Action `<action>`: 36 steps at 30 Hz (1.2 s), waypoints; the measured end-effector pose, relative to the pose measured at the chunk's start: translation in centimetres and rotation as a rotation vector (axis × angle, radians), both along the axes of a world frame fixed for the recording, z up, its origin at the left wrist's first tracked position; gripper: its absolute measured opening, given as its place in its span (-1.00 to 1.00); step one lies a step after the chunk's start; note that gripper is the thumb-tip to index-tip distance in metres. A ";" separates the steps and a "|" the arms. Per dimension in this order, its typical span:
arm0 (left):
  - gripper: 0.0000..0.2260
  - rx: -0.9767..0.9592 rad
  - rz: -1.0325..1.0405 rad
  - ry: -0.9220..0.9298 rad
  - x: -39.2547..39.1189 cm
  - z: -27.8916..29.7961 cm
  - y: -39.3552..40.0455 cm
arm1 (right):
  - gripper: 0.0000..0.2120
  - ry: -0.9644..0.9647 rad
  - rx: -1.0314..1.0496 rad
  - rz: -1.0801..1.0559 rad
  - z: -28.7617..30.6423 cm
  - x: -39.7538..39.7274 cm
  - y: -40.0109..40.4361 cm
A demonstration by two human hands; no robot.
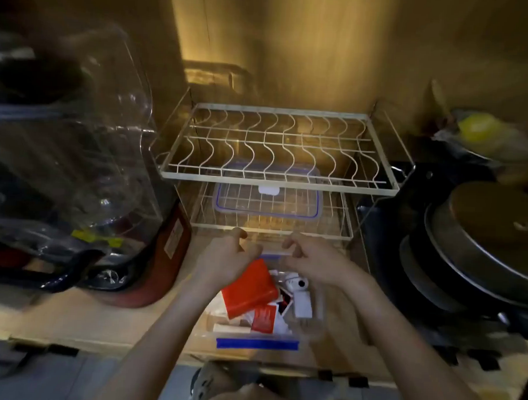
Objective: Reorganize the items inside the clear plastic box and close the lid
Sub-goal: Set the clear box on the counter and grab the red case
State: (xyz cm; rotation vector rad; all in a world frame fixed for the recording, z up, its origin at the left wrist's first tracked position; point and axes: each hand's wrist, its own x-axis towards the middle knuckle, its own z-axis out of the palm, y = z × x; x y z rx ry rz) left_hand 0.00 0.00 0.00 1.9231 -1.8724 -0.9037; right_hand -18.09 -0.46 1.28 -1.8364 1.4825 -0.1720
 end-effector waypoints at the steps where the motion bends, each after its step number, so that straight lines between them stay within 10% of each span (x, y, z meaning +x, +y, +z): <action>1: -0.56 0.039 0.035 0.035 0.2 -0.5 0.5 | -0.65 -0.038 0.030 -0.051 -0.7 0.0 0.4; 13: -0.40 0.066 0.345 0.224 0.3 -9.2 5.8 | -0.83 -0.531 0.259 -0.523 -11.3 2.8 3.9; 36: -0.33 0.020 0.164 0.190 0.3 -12.1 6.5 | -0.60 -0.656 0.137 -0.702 -13.7 5.2 4.4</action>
